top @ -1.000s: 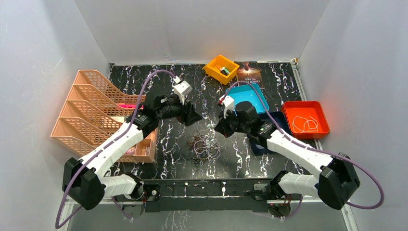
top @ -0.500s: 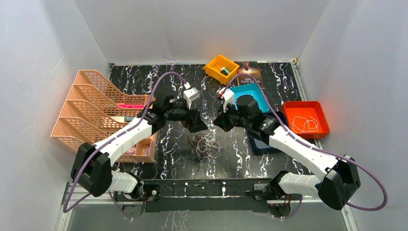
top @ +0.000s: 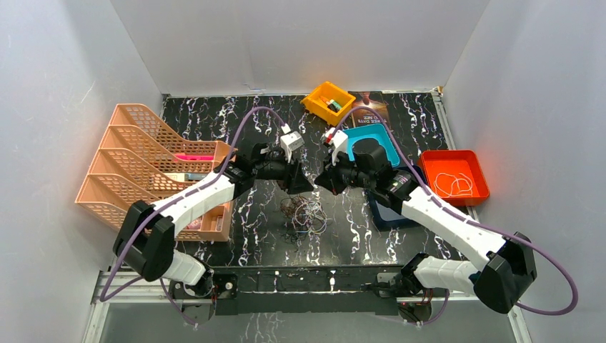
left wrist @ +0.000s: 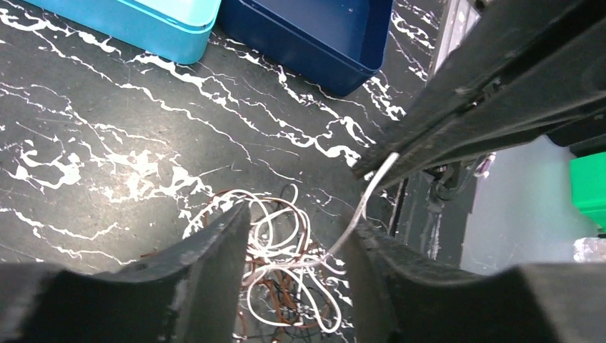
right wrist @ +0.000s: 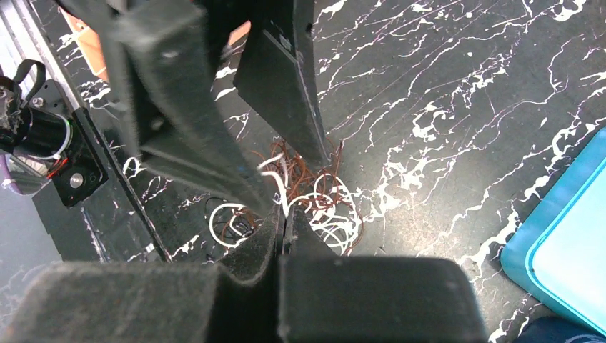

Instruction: Untangle the cables

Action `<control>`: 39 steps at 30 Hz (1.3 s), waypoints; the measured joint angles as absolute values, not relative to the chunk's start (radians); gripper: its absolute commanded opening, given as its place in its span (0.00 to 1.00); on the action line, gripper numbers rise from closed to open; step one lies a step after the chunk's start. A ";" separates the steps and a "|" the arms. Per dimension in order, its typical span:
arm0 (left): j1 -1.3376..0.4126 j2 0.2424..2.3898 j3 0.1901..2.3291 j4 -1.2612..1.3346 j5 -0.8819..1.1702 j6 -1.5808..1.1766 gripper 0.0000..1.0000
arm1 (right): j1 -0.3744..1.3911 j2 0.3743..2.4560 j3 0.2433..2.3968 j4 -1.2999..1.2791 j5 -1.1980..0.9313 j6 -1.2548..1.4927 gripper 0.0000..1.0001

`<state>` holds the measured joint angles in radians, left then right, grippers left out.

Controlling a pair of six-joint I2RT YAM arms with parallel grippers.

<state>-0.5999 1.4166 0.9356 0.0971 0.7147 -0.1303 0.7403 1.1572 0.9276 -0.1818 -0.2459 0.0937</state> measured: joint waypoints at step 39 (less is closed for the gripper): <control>-0.577 1.303 1.023 0.044 0.660 -0.180 0.00 | 0.740 0.925 0.684 0.126 -0.174 0.193 0.66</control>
<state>-0.5770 1.3033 1.0229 0.0441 0.6601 -0.1799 0.7403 0.9253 0.6838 0.1265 -0.1738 0.1932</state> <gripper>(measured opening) 0.010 0.626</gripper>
